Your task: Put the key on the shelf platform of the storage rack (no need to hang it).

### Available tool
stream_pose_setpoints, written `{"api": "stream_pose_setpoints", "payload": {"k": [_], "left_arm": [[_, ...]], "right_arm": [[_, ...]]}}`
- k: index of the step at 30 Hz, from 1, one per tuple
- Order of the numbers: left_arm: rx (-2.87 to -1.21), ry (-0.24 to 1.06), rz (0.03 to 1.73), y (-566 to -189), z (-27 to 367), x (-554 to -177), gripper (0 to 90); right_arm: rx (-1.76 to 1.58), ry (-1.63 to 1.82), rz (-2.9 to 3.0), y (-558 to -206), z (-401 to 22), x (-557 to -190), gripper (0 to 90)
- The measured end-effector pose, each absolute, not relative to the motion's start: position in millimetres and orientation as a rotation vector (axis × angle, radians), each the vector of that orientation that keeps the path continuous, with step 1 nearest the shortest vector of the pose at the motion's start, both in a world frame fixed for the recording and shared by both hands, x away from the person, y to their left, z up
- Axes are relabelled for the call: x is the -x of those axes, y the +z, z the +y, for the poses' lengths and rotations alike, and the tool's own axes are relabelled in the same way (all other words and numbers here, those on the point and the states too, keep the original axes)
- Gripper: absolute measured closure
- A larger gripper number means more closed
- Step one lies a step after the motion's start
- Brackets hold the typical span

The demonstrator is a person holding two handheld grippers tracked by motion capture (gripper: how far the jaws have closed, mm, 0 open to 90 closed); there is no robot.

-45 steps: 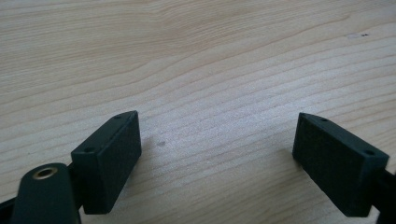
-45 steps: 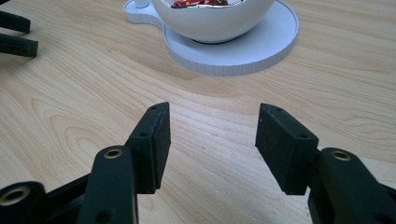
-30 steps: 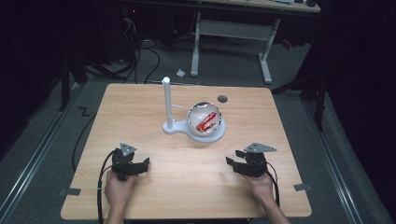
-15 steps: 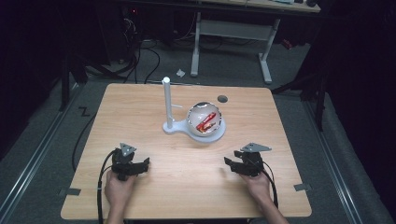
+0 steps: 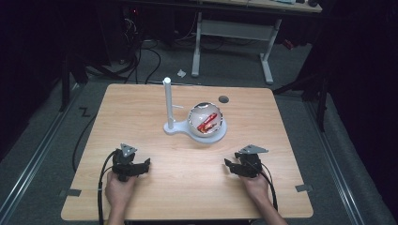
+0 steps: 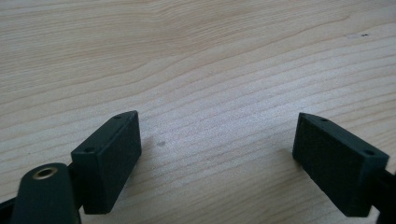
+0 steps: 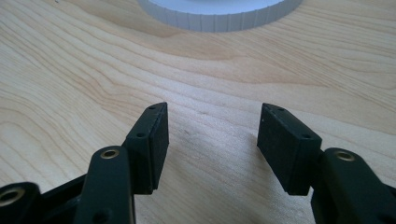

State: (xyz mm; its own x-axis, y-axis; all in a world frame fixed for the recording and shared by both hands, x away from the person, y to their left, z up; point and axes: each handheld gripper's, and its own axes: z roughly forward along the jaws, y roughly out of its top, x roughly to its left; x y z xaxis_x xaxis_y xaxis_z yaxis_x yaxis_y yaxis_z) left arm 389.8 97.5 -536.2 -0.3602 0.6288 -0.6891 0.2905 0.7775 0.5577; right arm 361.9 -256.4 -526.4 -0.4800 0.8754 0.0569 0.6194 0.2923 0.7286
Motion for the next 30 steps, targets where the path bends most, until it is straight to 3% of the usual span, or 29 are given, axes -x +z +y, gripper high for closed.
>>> {"api": "stream_pose_setpoints", "payload": {"k": [30], "left_arm": [[-0.689,0.424,1.962,-536.2,97.7,-389.6,15.8]], "right_arm": [[-1.292,0.933,2.201,-531.2,-251.5,-361.4,39.7]]}}
